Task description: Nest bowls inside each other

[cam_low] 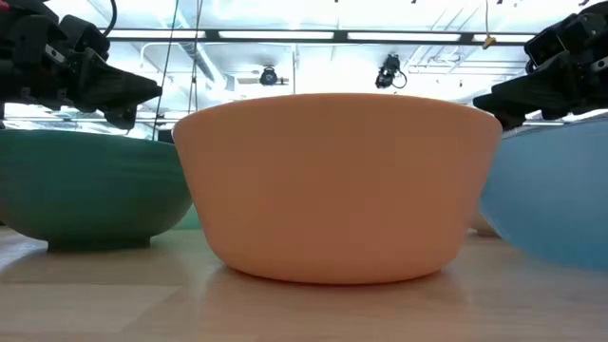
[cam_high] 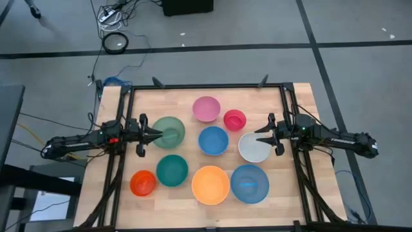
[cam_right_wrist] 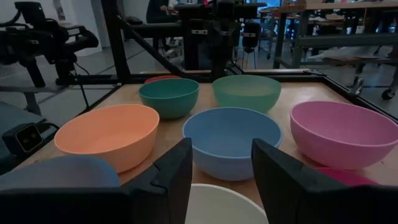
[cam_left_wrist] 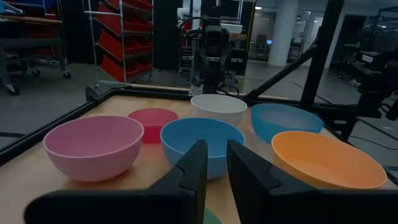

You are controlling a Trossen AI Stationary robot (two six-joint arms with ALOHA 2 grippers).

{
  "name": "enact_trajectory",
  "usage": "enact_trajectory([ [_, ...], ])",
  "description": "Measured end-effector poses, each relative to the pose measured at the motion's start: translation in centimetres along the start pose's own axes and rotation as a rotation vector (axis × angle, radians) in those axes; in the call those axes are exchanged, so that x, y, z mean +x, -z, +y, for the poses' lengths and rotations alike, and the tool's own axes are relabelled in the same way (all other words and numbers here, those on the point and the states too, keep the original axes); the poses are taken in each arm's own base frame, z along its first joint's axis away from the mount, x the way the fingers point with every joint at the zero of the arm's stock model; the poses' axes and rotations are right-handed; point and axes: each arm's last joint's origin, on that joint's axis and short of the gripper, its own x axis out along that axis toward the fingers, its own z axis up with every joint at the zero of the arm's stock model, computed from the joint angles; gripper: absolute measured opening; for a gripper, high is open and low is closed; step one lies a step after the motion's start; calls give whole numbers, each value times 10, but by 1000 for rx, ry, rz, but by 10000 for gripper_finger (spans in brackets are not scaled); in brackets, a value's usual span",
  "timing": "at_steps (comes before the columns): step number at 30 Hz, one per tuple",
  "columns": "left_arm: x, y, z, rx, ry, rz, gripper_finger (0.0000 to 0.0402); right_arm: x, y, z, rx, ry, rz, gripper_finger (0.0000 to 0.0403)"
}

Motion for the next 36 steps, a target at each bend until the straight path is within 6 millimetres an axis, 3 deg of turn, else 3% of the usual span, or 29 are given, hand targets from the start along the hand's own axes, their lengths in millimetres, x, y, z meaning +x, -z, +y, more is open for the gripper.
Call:
enact_trajectory([
  [9,0,0,0,0,0,0,70,0,-6,-1,-44,24,-59,155],
  [16,0,0,0,0,0,0,70,-3,-25,0,-61,24,-255,155],
  [20,0,-1,0,-30,1,-10,70,-7,-38,2,13,0,-391,155],
  [25,-1,-12,-1,-255,28,-122,70,-14,-50,3,192,-70,-527,155],
  [30,-3,-23,-2,-347,65,-231,70,-17,-55,4,372,-141,-575,155],
  [36,-4,-28,-3,-437,95,-286,70,-17,-55,4,389,-147,-576,155],
])
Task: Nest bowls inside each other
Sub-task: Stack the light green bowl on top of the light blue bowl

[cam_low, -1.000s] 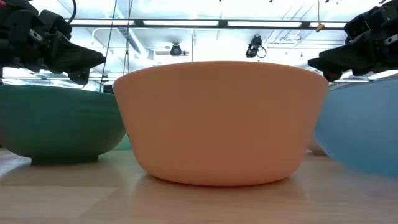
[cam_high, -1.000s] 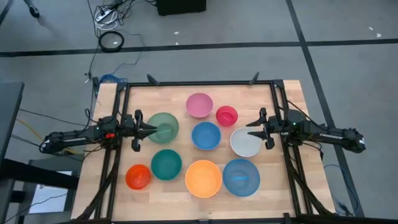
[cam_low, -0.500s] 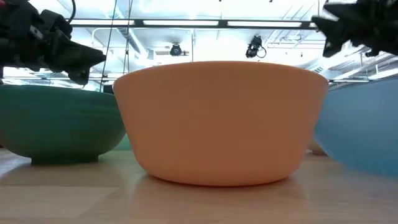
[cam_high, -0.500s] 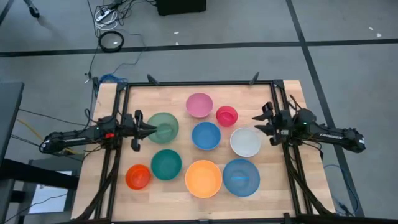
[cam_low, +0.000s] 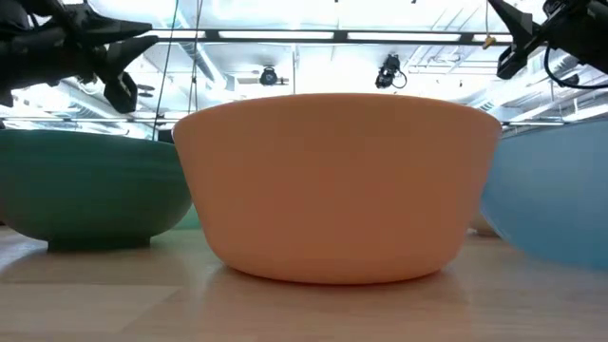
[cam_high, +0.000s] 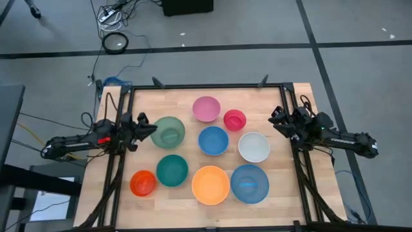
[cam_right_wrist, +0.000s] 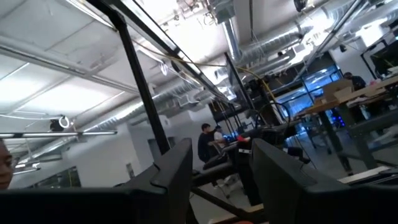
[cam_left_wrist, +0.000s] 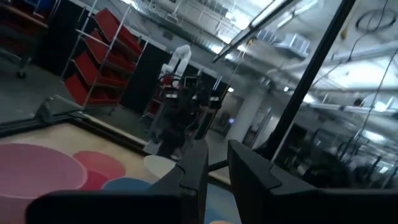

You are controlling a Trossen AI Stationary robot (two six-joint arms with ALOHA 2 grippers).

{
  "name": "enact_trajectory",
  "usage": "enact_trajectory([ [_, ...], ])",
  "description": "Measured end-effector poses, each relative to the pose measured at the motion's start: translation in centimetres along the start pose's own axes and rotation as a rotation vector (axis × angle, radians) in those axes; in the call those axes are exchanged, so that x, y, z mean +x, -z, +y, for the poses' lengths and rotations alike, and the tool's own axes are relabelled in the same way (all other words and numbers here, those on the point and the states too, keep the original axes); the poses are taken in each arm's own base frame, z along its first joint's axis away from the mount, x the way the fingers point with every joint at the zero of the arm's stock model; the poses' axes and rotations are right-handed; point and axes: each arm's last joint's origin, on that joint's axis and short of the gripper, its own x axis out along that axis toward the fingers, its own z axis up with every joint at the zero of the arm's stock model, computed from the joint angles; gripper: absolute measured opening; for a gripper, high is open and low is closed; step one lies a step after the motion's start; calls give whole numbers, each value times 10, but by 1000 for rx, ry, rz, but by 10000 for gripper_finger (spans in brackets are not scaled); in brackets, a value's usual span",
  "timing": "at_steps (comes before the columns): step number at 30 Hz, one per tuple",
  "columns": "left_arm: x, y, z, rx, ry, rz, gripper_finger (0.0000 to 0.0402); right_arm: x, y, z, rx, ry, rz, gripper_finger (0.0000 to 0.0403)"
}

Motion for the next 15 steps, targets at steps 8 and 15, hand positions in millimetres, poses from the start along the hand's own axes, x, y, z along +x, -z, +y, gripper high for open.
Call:
enact_trajectory([
  [8,0,-5,-2,-124,22,-52,70,0,0,0,1,0,-1,155],
  [15,0,-7,-3,-134,13,-82,70,0,0,0,69,-5,-1,155],
])
